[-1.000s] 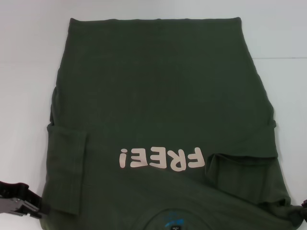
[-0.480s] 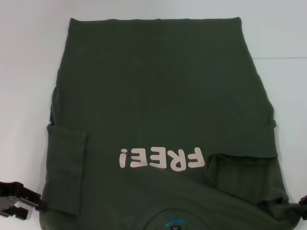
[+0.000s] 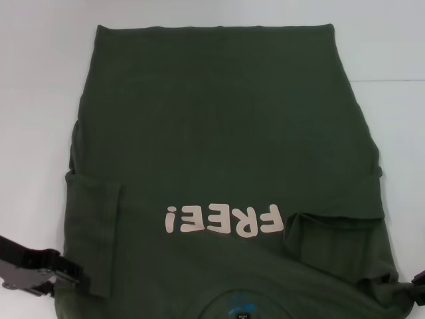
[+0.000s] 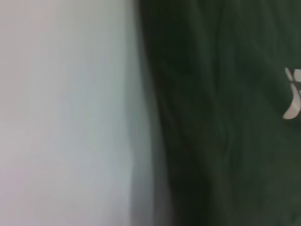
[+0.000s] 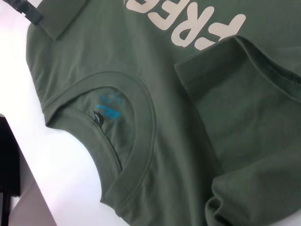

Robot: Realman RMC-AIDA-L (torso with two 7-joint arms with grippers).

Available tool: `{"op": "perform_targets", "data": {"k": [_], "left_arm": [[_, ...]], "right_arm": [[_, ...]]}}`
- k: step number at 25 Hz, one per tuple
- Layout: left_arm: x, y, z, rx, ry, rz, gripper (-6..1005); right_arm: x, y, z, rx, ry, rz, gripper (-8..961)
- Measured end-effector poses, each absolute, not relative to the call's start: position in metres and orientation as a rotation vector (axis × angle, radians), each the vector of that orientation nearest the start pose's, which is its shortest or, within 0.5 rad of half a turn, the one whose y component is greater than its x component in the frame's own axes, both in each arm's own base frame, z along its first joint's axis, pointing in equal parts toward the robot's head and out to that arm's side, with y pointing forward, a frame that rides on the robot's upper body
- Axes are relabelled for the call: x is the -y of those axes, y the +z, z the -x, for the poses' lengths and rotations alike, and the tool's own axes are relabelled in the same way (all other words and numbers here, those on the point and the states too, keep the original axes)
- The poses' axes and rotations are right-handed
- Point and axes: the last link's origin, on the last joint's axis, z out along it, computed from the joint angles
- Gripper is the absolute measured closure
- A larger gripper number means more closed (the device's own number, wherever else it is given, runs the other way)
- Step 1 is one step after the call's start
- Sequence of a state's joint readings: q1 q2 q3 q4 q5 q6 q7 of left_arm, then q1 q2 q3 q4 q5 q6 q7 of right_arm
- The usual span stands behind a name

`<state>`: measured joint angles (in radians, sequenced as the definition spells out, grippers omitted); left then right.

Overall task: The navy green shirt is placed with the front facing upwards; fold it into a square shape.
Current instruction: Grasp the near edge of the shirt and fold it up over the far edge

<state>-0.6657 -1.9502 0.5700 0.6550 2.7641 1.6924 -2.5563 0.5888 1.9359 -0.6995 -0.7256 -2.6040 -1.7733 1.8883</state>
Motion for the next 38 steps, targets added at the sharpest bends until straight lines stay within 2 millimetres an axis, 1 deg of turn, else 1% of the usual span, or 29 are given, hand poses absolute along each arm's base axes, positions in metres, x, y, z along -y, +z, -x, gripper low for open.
{"op": "perform_targets", "data": {"k": [5, 13, 19, 24, 30, 32, 35, 38], "left_arm": [[-0.32, 0.038, 0.318, -2.255, -0.223, -2.323, 444], [-0.321, 0.042, 0.323, -2.242, -0.215, -2.37, 628], [-0.319, 0.042, 0.323, -2.223, -0.211, -2.372, 864], [-0.312, 0.043, 0.319, -2.155, -0.211, -2.355, 954], [-0.297, 0.046, 0.312, -2.037, -0.248, -2.303, 948], [-0.294, 0.046, 0.311, -2.021, -0.253, -2.29, 946], [-0.295, 0.05, 0.311, -2.023, -0.231, -2.287, 943], [-0.3, 0.053, 0.307, -2.03, -0.182, -2.297, 939]], "right_arm": [[-0.301, 0.049, -0.319, -1.334, -0.186, 2.846, 872], [-0.299, 0.048, -0.32, -1.339, -0.183, 2.843, 873], [-0.299, 0.048, -0.32, -1.338, -0.183, 2.843, 873], [-0.294, 0.05, -0.319, -1.31, -0.188, 2.892, 873], [-0.282, 0.054, -0.32, -1.27, -0.212, 2.989, 873], [-0.279, 0.054, -0.32, -1.259, -0.216, 3.012, 873], [-0.28, 0.056, -0.32, -1.245, -0.174, 3.006, 872], [-0.286, 0.061, -0.318, -1.235, -0.08, 2.966, 872]]}}
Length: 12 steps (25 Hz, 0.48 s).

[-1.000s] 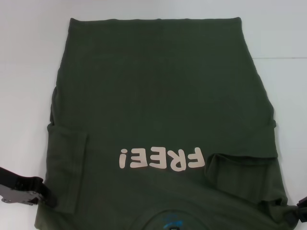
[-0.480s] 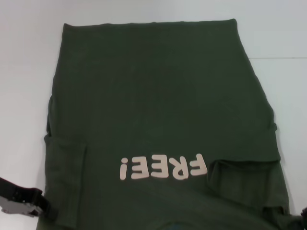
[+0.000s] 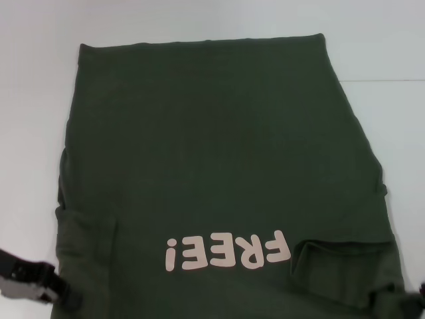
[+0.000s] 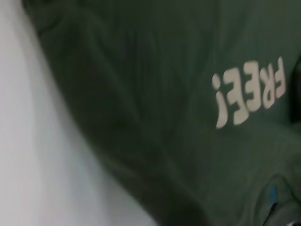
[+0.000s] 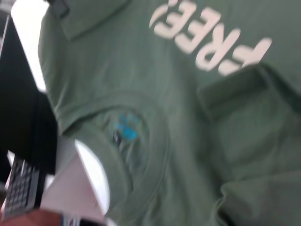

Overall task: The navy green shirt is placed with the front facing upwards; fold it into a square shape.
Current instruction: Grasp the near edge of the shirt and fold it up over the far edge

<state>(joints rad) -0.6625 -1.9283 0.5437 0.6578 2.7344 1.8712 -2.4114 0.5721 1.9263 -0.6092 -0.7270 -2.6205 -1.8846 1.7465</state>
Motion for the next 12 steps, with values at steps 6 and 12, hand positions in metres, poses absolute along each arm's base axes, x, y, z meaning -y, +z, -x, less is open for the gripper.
{"op": "perform_targets", "data": {"k": [6, 12], "left_arm": [[-0.318, 0.06, 0.3, 2.106, 0.054, 2.355, 933], [-0.335, 0.063, 0.302, 2.067, -0.012, 2.269, 927]], "right_arm": [[-0.303, 0.064, -0.315, -1.245, 0.128, 2.842, 872], [-0.315, 0.057, -0.309, -1.249, 0.295, 2.75, 872]]}}
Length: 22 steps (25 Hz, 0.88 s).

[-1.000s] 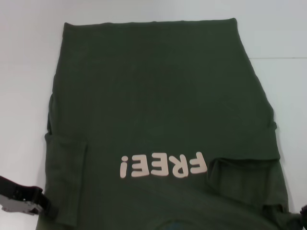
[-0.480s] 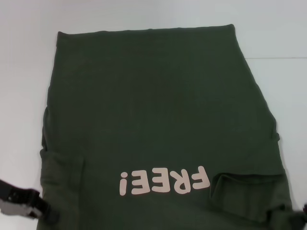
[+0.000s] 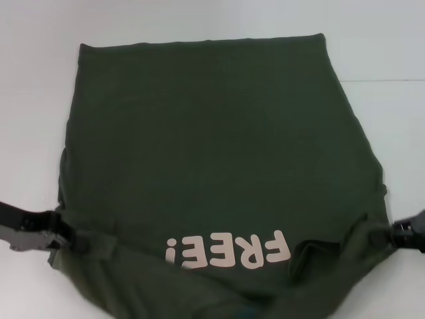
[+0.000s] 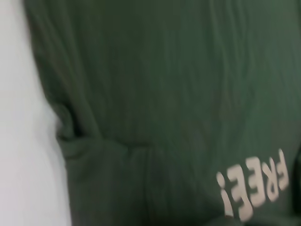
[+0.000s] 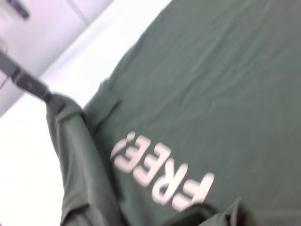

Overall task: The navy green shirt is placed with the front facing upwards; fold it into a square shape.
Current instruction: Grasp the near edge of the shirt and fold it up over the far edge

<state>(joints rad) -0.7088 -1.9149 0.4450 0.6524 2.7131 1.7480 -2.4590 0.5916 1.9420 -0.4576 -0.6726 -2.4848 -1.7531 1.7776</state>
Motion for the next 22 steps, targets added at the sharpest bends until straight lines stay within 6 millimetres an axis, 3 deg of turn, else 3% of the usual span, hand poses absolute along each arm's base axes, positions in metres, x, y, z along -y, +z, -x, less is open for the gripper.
{"op": "perform_targets", "data": {"k": [10, 22], "left_arm": [[-0.353, 0.071, 0.306, 2.022, -0.15, 2.18, 917], [-0.369, 0.081, 0.306, 1.966, -0.323, 2.097, 904]], "right_arm": [[-0.335, 0.05, -0.311, -1.299, 0.546, 2.537, 873], [-0.353, 0.047, -0.318, -1.347, 0.644, 2.337, 872]]}}
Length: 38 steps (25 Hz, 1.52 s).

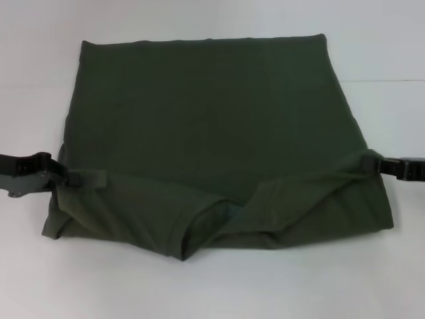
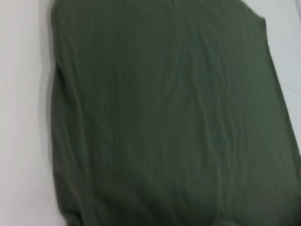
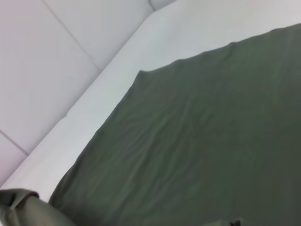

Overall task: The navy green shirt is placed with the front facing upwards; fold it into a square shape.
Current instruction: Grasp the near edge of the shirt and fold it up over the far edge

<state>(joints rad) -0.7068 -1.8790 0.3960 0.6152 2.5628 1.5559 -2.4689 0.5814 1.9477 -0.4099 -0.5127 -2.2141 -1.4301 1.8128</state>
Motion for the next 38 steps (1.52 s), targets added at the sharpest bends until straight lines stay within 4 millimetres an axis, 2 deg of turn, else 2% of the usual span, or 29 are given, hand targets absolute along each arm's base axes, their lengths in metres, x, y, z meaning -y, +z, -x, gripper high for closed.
{"op": "perform_targets", "data": {"k": [11, 16, 24, 31, 38], "left_arm": [[-0.374, 0.093, 0.312, 1.938, -0.474, 2.024, 893], [-0.377, 0.097, 0.318, 1.9, -0.519, 1.973, 887], [-0.383, 0.087, 0.321, 1.826, -0.584, 1.941, 879], [-0.394, 0.085, 0.31, 1.763, -0.701, 1.947, 872], [-0.402, 0.075, 0.31, 1.699, -0.682, 1.924, 865]], "right_arm": [[-0.366, 0.046, -0.313, -1.313, 0.804, 2.191, 873], [-0.373, 0.042, -0.313, -1.301, 0.809, 2.143, 873], [-0.383, 0.032, -0.309, -1.274, 0.802, 2.086, 860], [-0.387, 0.03, -0.305, -1.24, 0.831, 2.066, 839], [-0.385, 0.014, -0.303, -1.212, 0.835, 2.059, 818]]}}
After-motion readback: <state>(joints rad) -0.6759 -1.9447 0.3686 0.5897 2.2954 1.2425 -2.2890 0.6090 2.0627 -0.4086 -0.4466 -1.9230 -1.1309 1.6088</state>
